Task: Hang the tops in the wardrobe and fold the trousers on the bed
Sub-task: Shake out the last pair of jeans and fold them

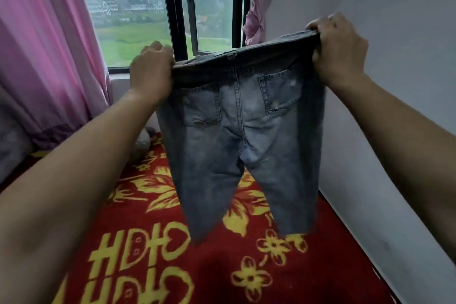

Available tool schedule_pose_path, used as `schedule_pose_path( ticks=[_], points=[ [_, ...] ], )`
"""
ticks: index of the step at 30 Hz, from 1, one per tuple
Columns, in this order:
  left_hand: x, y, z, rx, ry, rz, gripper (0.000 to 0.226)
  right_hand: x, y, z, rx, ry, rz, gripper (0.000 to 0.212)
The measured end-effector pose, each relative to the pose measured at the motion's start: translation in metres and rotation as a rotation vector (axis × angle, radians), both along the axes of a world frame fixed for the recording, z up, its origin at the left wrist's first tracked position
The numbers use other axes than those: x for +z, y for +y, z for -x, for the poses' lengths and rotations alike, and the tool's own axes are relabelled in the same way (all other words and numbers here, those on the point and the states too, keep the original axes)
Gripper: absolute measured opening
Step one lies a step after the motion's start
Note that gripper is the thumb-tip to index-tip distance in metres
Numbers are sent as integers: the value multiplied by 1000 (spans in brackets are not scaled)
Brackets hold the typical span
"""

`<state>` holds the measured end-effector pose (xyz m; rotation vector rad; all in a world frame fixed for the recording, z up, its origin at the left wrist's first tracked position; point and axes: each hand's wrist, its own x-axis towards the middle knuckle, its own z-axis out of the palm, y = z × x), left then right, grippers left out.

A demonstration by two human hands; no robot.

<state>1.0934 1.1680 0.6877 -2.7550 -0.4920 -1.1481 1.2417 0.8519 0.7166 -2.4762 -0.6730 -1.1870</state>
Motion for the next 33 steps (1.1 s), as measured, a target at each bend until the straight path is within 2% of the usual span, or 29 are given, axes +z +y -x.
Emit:
schedule_pose_path(
  ticks=[3,6,9,14,17,19,22,25,28,31,33],
  points=[
    [-19,3,-4,3,67,20,16,-20,1,-9,59,57,91,34],
    [-74,2,-4,-34,237,117,14,-76,1,-17,119,280,278,30],
    [-156,-10,9,-31,511,227,25,-152,-3,-13,118,542,471,28],
    [-289,-45,52,-163,1111,414,40,-281,-25,18,7,913,891,26],
    [-344,-67,75,-220,1270,460,35,-340,-39,31,8,1089,1030,39],
    [-375,-76,88,-183,1357,474,27,-369,-44,37,19,1197,1131,38],
    [-406,-82,99,-140,1455,417,7,-405,-50,42,12,1362,1197,15],
    [-425,-83,94,-59,1487,342,25,-428,-47,35,11,1444,1223,20],
    [-428,-75,73,68,1479,386,28,-433,-32,16,46,1392,1275,17],
    [-414,-54,40,181,1452,526,16,-423,-10,-19,45,1292,1284,23],
    [-393,-34,10,222,1314,669,14,-404,8,-49,45,1206,1171,21]
  ],
)
